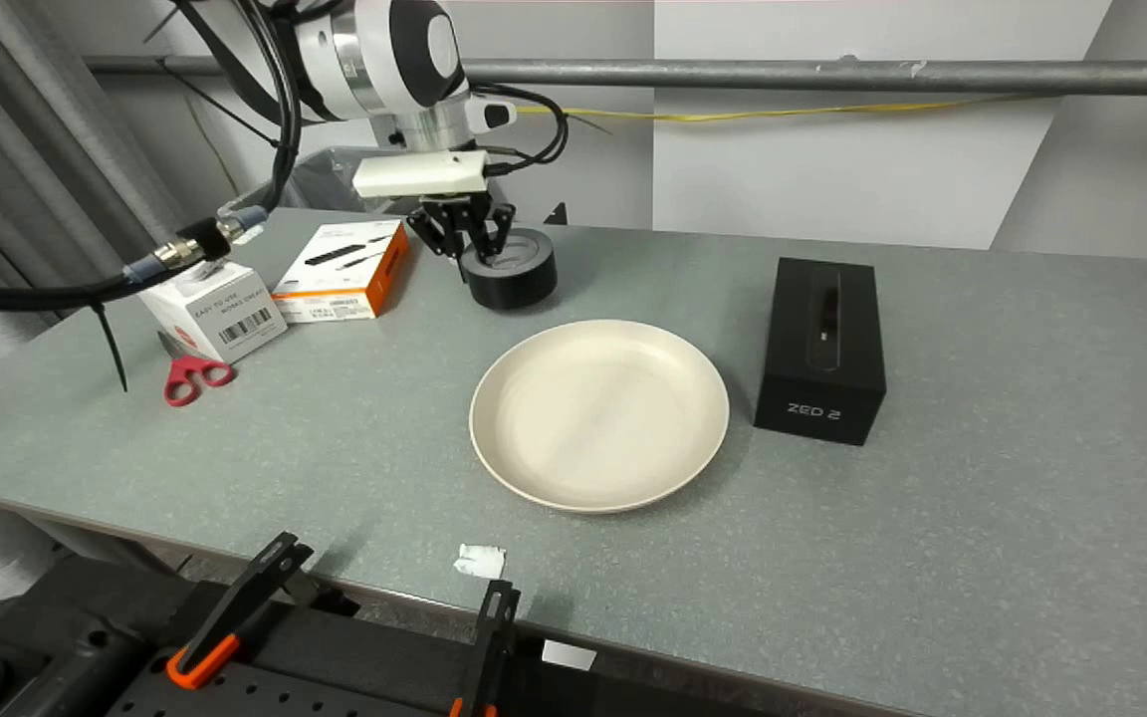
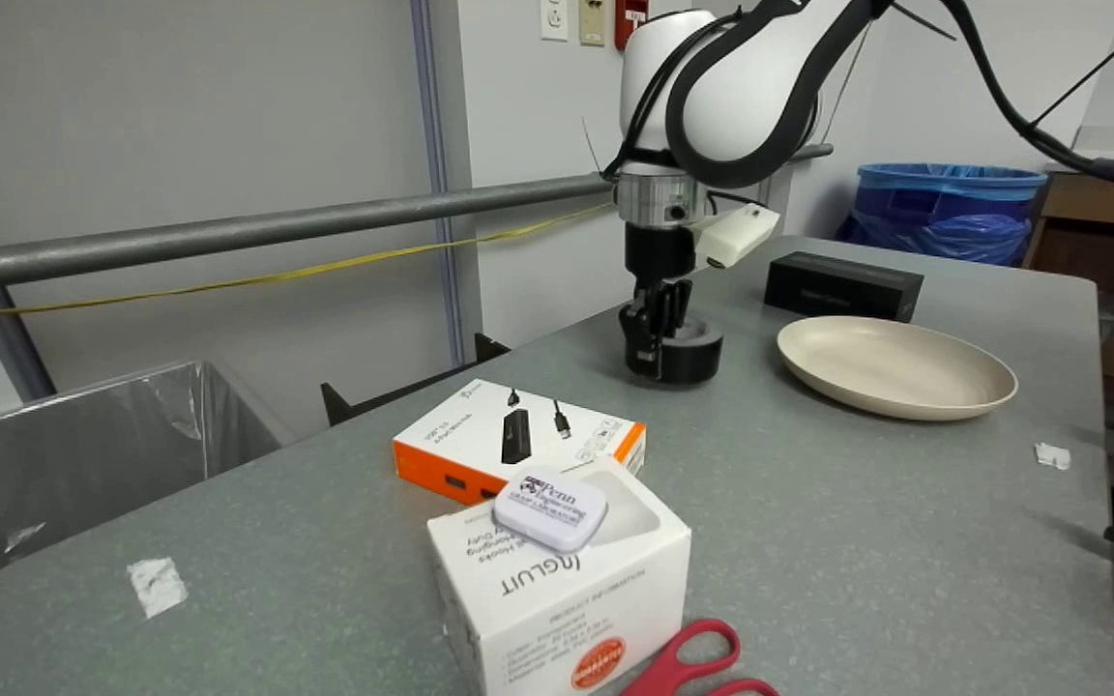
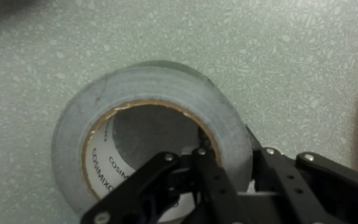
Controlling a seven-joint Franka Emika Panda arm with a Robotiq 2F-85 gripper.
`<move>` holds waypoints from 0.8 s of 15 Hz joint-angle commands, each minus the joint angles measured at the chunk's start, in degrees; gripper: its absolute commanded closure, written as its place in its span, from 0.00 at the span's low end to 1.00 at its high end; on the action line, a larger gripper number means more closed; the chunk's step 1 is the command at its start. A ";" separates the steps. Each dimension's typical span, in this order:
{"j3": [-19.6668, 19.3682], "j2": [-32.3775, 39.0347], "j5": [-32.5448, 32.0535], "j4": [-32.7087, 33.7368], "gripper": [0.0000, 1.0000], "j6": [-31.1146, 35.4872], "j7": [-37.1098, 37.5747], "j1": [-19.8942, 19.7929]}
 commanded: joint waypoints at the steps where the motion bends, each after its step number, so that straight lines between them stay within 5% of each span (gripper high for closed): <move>1: 0.43 -10.95 0.91 -10.69 0.94 -0.07 -3.88 -3.14; 7: 0.10 -24.44 2.05 -29.38 0.94 4.05 -13.02 -9.73; 12: -0.84 -27.28 6.08 -39.34 0.94 11.54 -18.79 -14.29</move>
